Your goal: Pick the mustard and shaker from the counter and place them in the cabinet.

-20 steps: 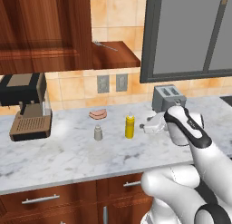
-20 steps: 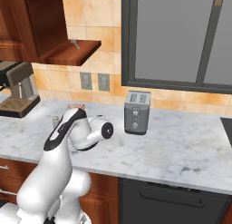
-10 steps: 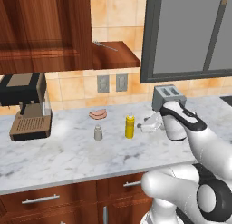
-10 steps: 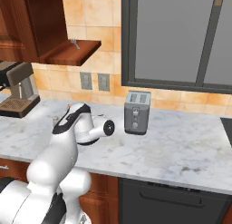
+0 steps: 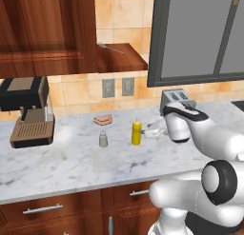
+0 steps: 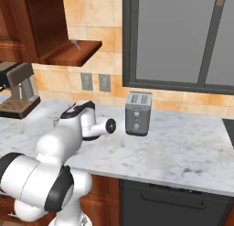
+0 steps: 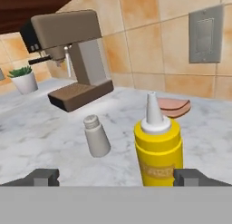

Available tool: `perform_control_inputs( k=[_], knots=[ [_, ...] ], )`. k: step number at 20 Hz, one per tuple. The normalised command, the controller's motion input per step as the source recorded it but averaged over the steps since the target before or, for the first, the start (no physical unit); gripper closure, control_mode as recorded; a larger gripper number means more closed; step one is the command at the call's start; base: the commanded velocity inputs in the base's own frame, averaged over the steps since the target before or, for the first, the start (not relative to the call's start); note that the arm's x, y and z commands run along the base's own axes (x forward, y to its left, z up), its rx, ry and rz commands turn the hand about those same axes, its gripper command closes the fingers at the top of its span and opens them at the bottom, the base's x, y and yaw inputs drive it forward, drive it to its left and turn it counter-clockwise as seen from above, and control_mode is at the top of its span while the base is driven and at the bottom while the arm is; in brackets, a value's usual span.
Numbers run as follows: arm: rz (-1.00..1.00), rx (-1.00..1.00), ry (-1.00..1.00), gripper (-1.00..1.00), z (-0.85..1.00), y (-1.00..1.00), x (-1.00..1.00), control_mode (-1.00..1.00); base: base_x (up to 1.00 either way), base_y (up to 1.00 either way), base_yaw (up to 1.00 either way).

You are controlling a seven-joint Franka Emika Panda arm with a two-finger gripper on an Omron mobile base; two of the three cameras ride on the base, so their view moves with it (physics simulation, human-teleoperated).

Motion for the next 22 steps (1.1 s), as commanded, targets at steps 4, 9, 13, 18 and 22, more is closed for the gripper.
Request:
perform_control_inputs(
  k=[4,9,13,18,22],
  knots=[
    [0.02,0.0,0.03,-1.0,-0.15,0.15,0.24,-1.0,0.0,0.0,0.0],
    [0.01,0.0,0.02,-1.0,-0.14,0.11,0.22,-1.0,0.0,0.0,0.0],
    [0.01,0.0,0.01,-1.0,-0.13,0.08,0.21,-1.0,0.0,0.0,0.0],
    [0.0,0.0,0.01,-1.0,-0.12,0.1,0.24,-1.0,0.0,0.0,0.0],
    [0.0,0.0,0.0,-1.0,-0.1,0.12,0.18,-1.0,0.0,0.0,0.0]
  ],
)
